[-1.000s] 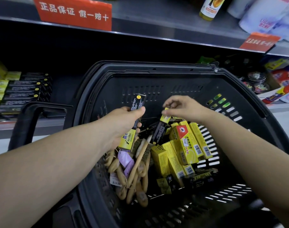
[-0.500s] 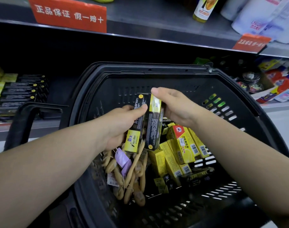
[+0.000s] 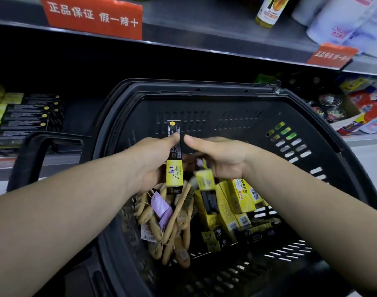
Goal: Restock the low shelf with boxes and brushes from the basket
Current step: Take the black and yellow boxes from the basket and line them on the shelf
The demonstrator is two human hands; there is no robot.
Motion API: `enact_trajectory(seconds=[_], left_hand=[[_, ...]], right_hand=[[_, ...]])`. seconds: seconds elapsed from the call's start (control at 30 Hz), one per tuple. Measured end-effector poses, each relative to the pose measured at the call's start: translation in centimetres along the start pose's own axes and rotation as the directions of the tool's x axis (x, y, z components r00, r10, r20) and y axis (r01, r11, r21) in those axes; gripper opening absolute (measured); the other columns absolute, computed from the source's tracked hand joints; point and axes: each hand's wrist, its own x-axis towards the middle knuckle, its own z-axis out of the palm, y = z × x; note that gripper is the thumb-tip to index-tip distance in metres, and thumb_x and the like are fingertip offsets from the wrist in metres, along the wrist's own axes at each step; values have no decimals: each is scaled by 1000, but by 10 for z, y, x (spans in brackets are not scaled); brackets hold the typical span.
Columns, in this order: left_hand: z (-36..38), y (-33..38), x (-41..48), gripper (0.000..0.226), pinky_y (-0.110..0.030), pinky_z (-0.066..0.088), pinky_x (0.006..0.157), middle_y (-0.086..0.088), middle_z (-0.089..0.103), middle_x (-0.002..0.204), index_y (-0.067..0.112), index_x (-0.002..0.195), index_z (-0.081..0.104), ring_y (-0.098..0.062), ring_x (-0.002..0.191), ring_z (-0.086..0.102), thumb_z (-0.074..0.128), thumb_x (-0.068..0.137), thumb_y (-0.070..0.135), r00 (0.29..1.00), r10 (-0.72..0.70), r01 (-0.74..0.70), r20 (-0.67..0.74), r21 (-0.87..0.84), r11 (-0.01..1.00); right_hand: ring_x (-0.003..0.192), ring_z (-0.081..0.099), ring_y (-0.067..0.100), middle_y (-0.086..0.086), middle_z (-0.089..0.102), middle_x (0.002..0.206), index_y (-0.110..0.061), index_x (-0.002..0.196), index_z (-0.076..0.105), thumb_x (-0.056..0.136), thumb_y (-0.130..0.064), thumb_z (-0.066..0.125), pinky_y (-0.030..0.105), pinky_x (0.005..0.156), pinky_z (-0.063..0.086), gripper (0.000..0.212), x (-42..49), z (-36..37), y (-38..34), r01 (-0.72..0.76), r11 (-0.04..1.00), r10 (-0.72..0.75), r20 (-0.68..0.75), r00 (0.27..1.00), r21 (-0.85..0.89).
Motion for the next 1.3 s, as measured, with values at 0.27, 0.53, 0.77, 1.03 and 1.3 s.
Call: enact_trajectory(seconds=[0.27,0.53,0.77,1.03,1.3], left_hand=[[2,-4,3,14,-41,53,79,-12,66,90,15,93,58,-28,86,64,53,95,28,995,101,-100,-8,59,993],[-4,-9,10,15,-36,51,74,-14,63,102,22,104,50,-27,86,60,58,92,27,988,149,-138,-33,214,967],[0,-8,8,6,-34,51,74,-12,65,100,22,91,52,-22,81,60,57,93,26,992,126,-122,-6,205,971],[-8,-10,12,56,-50,40,102,-18,57,128,4,126,54,-38,119,53,60,87,44,995,67,-46,-69,271,962],[-2,-9,-4,56,-35,49,88,-6,69,101,13,106,62,-21,97,62,86,60,32,993,-17,-56,115,598,799]], right_hand=[[54,55,11,1,63,65,-12,93,60,93,-49,47,22,56,46,39,34,1,16,143,986,-165,-341,926,-87],[119,42,27,8,34,136,-22,140,33,77,-26,74,28,88,43,75,46,-25,90,-56,9,143,-55,988,-998],[124,40,31,7,41,139,-21,130,49,91,-13,50,40,96,40,40,66,-28,98,214,-422,-46,256,965,-881],[95,56,6,-10,54,97,-22,94,66,69,-9,80,14,86,43,32,-9,-54,14,282,362,-418,116,901,-889],[89,58,17,2,59,106,-27,98,45,60,-23,86,32,80,50,55,-11,-35,34,289,636,-475,-68,877,-716]])
